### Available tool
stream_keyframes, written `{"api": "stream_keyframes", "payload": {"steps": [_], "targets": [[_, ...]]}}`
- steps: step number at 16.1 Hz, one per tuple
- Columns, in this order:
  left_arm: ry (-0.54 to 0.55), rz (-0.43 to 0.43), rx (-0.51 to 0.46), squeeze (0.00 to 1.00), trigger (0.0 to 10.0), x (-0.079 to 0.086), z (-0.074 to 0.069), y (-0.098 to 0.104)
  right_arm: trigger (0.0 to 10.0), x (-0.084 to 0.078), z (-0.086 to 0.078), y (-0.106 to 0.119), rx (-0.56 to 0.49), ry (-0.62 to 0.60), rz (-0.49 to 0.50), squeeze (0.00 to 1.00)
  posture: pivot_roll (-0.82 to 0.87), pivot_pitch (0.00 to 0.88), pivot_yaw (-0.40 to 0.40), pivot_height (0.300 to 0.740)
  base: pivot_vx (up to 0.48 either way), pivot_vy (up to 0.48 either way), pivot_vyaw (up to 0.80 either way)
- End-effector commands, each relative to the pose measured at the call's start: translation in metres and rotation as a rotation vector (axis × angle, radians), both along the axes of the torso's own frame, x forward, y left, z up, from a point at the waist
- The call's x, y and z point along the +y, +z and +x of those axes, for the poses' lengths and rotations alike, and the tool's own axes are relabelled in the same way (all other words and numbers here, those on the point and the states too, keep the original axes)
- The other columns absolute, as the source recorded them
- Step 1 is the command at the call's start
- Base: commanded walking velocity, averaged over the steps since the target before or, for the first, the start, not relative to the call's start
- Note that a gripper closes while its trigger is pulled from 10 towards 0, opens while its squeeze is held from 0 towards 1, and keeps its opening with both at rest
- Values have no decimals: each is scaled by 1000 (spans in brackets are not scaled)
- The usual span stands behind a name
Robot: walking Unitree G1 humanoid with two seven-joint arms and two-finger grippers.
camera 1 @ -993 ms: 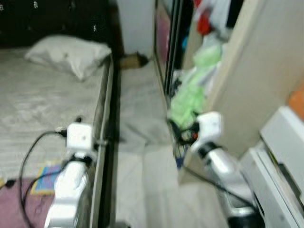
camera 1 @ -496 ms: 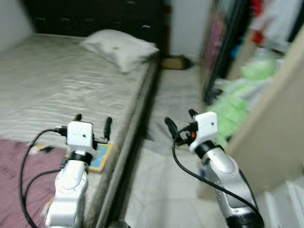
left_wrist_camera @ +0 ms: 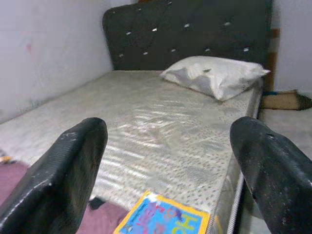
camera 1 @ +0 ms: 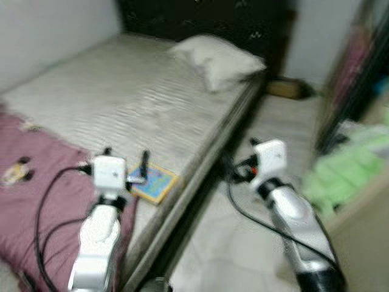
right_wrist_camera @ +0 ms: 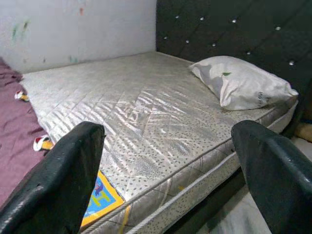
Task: Clean up the room
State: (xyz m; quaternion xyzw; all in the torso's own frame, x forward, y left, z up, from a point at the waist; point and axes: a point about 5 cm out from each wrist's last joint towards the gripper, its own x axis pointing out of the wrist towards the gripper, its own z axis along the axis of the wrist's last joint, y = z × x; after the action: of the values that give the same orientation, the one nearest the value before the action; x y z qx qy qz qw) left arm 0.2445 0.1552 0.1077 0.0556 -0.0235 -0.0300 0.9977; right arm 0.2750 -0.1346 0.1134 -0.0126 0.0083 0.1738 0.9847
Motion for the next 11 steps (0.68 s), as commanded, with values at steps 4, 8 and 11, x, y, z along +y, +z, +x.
{"api": "stream_keyframes", "payload": {"steps": [4,8,11], "targets": [[28,18,-9,0,10000,7,3,3,10000,8,6,7,-30,14,14,0,-52,0,-9,740,0,0,800],[34,16,-9,0,10000,8,3,4,10000,9,6,7,-34,15,16,0,-53,0,-10,740,0,0,800],[59,22,-10,0,10000,10,3,3,10000,8,7,9,-50,7,11,0,-53,0,-10,740,0,0,800]]}}
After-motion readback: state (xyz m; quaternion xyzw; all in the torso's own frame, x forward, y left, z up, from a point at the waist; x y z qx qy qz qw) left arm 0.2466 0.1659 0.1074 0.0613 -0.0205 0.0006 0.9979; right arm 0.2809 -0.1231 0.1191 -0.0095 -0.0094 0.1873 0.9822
